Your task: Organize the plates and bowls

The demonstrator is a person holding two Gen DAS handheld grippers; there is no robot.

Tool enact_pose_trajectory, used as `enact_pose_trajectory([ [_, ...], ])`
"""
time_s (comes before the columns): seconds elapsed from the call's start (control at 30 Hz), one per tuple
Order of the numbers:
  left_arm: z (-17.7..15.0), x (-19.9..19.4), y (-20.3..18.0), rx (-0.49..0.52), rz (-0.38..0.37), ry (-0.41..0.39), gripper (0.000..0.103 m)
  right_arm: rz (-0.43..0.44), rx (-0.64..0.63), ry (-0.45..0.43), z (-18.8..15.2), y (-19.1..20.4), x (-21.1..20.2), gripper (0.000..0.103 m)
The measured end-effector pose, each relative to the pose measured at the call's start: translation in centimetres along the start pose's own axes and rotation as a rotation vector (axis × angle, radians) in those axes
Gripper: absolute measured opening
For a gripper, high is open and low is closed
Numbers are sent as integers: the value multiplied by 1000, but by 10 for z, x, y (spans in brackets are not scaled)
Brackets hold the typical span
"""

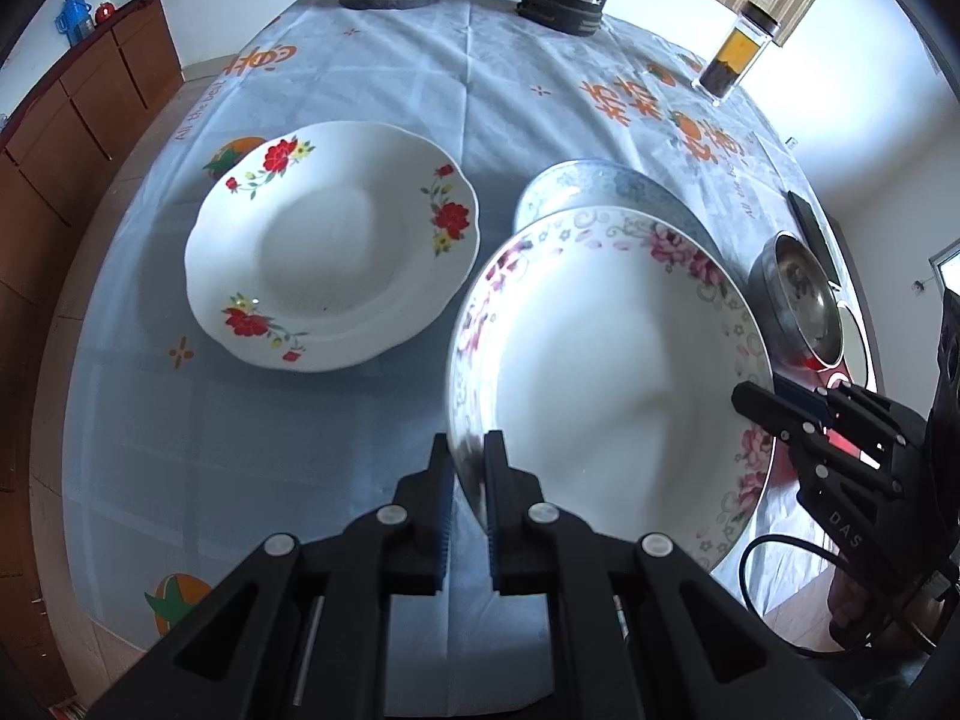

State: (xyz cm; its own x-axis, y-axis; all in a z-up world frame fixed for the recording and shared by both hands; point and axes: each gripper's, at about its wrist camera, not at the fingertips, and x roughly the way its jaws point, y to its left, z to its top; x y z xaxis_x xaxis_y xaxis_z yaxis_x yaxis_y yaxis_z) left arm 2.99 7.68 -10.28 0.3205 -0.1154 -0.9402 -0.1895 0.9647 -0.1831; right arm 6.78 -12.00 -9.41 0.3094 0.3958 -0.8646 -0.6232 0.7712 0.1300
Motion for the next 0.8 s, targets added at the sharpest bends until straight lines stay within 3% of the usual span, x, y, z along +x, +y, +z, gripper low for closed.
enact_pose_trajectory([
  [0.8, 23, 9, -18, 41, -6, 5, 6, -20, 58, -5, 14, -27, 8, 14],
])
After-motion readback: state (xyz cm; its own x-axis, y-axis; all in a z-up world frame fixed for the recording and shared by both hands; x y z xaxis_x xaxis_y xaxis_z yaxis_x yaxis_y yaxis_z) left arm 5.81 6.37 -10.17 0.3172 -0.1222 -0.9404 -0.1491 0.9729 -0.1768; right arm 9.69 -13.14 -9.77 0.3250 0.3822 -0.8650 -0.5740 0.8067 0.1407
